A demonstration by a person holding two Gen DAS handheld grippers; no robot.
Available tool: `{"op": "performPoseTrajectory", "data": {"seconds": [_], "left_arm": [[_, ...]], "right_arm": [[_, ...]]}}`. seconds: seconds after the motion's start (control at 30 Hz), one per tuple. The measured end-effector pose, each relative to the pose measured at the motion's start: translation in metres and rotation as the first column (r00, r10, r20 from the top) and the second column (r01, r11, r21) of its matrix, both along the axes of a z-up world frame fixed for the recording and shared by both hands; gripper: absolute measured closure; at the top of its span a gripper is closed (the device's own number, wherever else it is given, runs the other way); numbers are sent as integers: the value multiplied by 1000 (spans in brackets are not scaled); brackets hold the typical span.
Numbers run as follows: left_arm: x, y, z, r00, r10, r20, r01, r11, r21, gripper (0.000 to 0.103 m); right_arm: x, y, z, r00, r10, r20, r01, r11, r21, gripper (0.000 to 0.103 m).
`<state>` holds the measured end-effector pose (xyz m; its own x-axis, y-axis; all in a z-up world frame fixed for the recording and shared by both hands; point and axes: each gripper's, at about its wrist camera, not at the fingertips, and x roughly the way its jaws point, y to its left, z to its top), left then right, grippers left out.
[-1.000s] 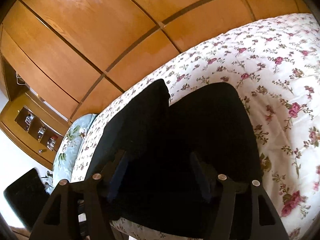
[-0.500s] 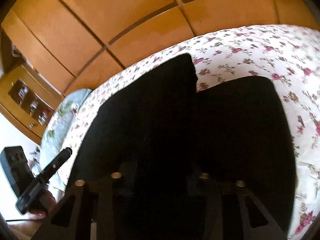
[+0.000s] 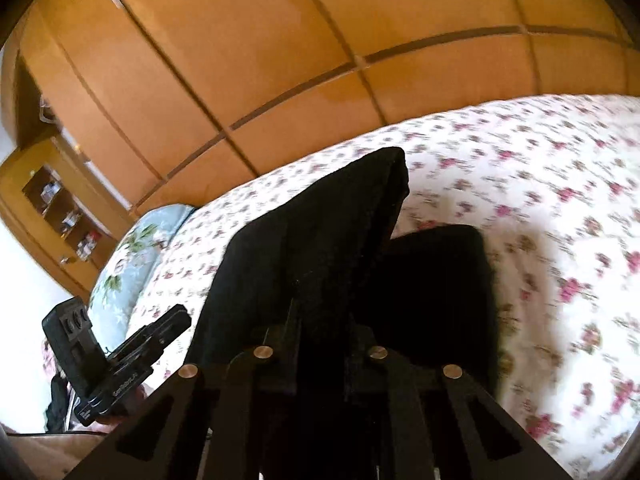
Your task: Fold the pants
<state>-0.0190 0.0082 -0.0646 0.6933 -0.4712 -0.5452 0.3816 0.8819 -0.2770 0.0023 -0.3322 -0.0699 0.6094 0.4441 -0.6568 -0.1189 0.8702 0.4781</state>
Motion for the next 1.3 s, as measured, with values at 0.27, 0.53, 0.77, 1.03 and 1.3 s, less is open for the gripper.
{"op": "performPoseTrajectory", "data": {"seconds": [0.27, 0.53, 0.77, 1.03, 1.3], "left_arm": [[-6, -35, -19, 1000, 5, -4, -4, 985, 171, 70], [-2, -23, -6, 998, -36, -57, 42, 993, 110, 70], [23, 3, 34, 1000, 27, -2, -27, 998, 50, 70], [62, -65, 16, 996, -44, -72, 60, 971, 232, 70], [101, -73, -21, 988, 6, -151, 33, 967, 253, 67]], "right_arm": [[16, -13, -49, 997, -54, -59, 54, 998, 15, 88], [14, -16, -44, 995, -85, -57, 84, 996, -26, 78], [-1, -13, 20, 976, -179, 125, 215, 881, -422, 71], [46, 59, 13, 994, 76, 83, -32, 895, -445, 74], [73, 37, -34, 1000, -14, -7, 10, 904, -427, 97]]}}
